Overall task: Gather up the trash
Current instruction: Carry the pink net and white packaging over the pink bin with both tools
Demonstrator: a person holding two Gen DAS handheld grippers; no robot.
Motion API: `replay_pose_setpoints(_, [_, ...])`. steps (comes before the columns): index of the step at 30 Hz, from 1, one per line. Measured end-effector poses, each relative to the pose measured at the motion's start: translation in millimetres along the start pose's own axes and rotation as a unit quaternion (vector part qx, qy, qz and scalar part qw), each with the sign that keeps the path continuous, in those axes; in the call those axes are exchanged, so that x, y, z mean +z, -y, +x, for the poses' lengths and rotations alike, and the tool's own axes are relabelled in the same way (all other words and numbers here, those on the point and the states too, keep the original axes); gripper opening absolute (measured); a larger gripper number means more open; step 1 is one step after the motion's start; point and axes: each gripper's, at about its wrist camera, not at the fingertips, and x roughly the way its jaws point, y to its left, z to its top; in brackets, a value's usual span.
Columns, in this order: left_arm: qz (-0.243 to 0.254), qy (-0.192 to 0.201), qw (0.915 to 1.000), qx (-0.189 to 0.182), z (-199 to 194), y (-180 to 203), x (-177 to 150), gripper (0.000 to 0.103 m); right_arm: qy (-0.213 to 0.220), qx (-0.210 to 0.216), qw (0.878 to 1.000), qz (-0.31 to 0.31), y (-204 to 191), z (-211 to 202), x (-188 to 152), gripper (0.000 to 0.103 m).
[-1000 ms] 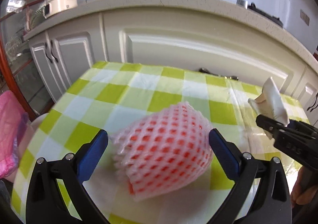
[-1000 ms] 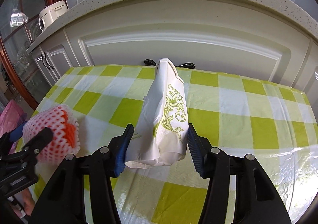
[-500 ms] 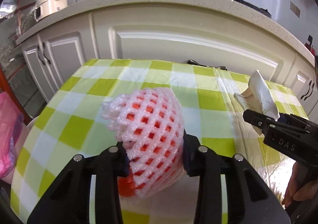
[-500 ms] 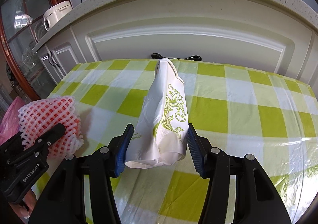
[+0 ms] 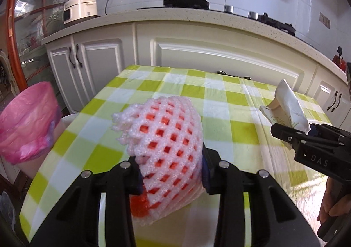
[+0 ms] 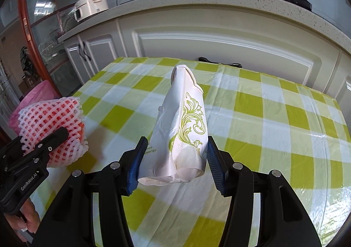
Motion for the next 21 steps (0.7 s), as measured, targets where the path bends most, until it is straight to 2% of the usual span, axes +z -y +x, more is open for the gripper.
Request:
replay_pose_setpoints(11, [-0.008,0.049,0.9987,0.003,-100,-34,-31,0.037,0.034,0.039,0.996,-0.075,-77,-75,-21,0.051])
replay_pose_setpoints(16, [-0.022,0.069,0.9970,0.026,-139,-60,-41,0.037,0.054,0.065,0.990,-0.115,-118,-100,-19,0.051])
replay_pose_setpoints(21, [-0.041,0.085,0.9940,0.057,-164,-97,-38,0.037,0.069,0.085,0.982,-0.153,-151,-109,-9,0.051])
